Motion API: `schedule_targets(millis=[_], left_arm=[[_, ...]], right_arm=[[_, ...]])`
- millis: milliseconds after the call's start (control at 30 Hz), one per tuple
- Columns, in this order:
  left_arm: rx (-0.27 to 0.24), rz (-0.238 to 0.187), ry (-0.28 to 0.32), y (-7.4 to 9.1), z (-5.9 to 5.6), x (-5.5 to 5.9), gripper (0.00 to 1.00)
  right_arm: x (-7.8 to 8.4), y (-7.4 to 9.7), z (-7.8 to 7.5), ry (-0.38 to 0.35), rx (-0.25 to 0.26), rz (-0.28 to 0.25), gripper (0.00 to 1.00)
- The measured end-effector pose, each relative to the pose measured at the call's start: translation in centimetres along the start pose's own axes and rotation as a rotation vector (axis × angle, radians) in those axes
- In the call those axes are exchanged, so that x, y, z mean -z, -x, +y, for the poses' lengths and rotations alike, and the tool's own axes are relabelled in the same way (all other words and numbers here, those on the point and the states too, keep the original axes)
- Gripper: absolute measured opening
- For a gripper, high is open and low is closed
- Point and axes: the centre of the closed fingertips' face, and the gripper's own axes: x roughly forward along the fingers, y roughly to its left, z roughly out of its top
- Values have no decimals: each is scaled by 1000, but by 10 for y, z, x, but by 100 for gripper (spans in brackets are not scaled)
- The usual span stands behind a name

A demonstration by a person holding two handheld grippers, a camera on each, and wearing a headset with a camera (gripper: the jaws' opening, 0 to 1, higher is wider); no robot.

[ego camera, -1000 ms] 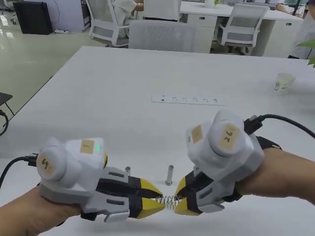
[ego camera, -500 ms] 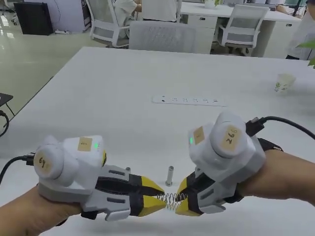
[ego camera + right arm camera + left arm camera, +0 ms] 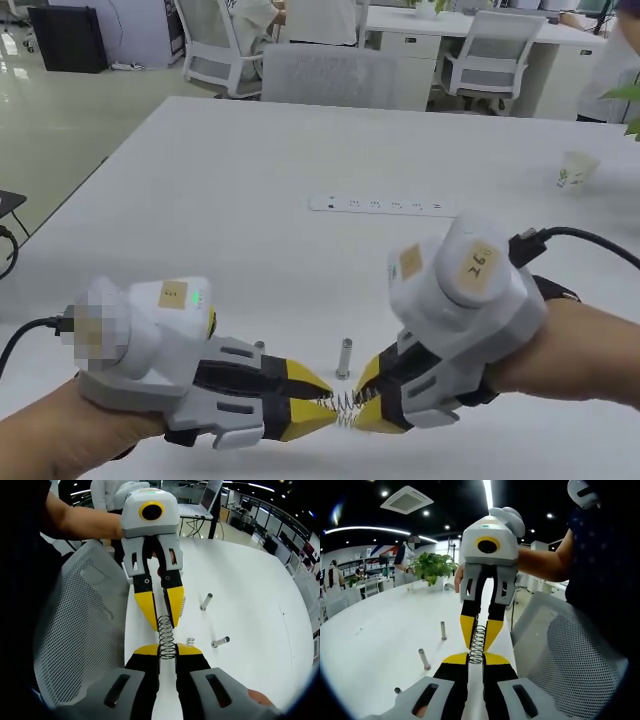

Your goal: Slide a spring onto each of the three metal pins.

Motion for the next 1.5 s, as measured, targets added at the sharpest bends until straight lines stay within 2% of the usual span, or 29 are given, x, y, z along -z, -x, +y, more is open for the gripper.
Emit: schedule_targets(millis=[500, 1500], left_arm=[[7, 4, 4, -3, -1, 4, 2], [24, 6, -5, -11, -3, 6, 2]], right_arm=[[-13, 4, 2, -6, -8, -13, 8], [-20, 4, 5, 27, -16, 40, 8]])
